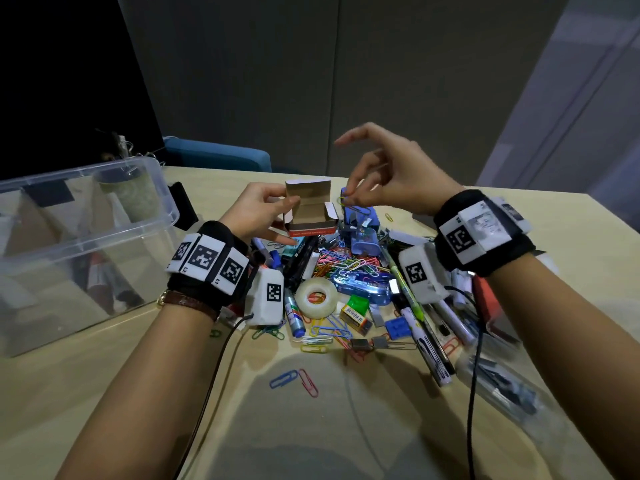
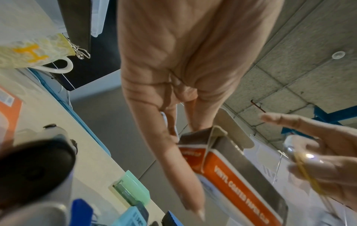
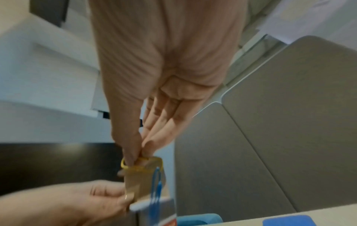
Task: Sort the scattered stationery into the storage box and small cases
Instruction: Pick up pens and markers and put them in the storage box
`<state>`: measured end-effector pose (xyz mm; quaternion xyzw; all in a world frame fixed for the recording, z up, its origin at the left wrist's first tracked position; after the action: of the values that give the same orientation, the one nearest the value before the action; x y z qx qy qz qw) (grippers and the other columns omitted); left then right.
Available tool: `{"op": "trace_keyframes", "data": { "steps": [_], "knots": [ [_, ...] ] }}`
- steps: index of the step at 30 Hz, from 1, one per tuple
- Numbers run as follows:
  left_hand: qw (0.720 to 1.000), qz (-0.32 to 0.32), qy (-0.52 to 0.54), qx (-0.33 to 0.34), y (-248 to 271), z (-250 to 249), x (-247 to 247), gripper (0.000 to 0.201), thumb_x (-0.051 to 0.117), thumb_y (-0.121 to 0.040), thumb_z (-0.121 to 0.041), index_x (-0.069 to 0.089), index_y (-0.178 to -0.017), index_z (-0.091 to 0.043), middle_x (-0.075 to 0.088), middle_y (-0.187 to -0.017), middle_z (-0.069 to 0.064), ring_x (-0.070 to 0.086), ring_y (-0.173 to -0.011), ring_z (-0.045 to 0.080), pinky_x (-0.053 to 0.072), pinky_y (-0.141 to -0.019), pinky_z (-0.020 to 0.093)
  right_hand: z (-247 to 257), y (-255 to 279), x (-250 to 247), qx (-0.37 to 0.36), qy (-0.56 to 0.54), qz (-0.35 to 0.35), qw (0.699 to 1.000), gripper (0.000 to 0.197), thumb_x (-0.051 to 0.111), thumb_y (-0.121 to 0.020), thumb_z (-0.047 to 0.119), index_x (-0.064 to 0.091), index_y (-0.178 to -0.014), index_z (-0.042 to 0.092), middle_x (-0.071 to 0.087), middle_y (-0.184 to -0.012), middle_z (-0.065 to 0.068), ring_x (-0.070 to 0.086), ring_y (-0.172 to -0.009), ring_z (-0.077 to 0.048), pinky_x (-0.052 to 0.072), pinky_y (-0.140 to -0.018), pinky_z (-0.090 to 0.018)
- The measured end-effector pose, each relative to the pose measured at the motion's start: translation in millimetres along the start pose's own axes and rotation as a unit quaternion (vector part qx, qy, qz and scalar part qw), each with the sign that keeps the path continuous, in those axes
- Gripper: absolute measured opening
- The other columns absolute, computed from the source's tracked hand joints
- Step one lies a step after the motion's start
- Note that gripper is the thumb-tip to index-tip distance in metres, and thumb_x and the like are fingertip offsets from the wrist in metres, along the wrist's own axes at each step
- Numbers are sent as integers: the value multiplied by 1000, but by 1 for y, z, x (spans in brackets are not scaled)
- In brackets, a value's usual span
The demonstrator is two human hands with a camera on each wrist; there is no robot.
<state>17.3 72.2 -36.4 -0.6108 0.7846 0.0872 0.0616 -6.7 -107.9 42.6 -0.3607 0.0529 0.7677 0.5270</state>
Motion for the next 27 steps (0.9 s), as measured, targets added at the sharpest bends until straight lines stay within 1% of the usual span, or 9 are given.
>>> {"op": "trace_keyframes", "data": {
  "steps": [5,8,14,16,17,20,22,24,27],
  "knots": [
    [1000,26,-4,14,2,-5,10,26,47,-100,-10,59,-123,-6,60,-114,25,66,-82,31,59,-54,27,23,-9,33,-122,156,24,980,47,75,-79,2,57,-122,15,70,-81,3,70,-72,-9,59,-72,-26],
    [999,34,-2,17,3,-5,11,28,46,-100,-9,58,-125,-4,63,-113,23,68,-81,27,59,-57,26,26,-12,40,-152,189,26,970,40,75,-82,8,59,-118,13,71,-87,5,71,-79,-5,59,-76,-25],
    [999,13,30,0,1,-1,6,26,49,-99,-7,58,-122,-4,65,-98,13,70,-66,17,58,-53,25,20,-13,11,-155,156,-110,969,22,76,-82,10,68,-102,9,71,-89,2,69,-83,-6,58,-74,-24],
    [1000,0,28,-1,0,0,2,27,49,-99,-7,58,-124,-4,66,-101,15,70,-70,19,59,-55,27,12,-19,3,-108,205,-108,967,33,79,-81,24,69,-111,16,66,-101,4,64,-88,-6,55,-78,-22],
    [1000,-11,29,1,-1,0,0,27,50,-98,-7,59,-124,-4,65,-102,17,70,-70,20,59,-55,26,4,-24,5,-66,226,-71,969,42,79,-80,30,66,-119,21,61,-107,6,61,-89,-4,52,-76,-15],
    [997,-62,42,1,-3,1,-11,27,51,-97,-4,59,-123,-4,61,-103,22,68,-68,21,58,-52,25,-14,-40,26,28,194,46,980,41,75,-84,21,65,-124,20,63,-107,7,63,-77,2,51,-61,-8],
    [993,-106,57,-13,-4,4,-19,24,52,-97,-3,58,-120,-6,59,-101,21,66,-71,23,58,-51,25,-17,-57,38,43,191,42,980,23,71,-87,12,72,-110,13,72,-96,-1,69,-69,-5,58,-60,-19],
    [985,-149,83,-31,-6,9,-28,23,53,-96,-4,52,-119,-7,58,-94,14,65,-75,24,58,-53,26,-21,-78,46,55,218,14,974,11,69,-88,12,75,-96,12,73,-88,-5,71,-70,-14,61,-67,-30],
    [977,-173,107,-56,-8,17,-35,38,54,-97,-7,42,-133,-3,61,-110,21,64,-98,32,56,-77,36,-30,-105,60,91,211,3,973,4,73,-84,15,76,-85,13,72,-84,-7,72,-73,-19,61,-73,-35]
  ]
}}
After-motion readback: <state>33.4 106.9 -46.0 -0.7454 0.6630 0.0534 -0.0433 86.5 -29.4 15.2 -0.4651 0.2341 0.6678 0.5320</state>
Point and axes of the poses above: each hand's wrist, its own y-axis away from the middle knuckle, its own x-axis out of the palm, z = x × y, the point moved 7 cm from there along -y, towards the middle knuckle
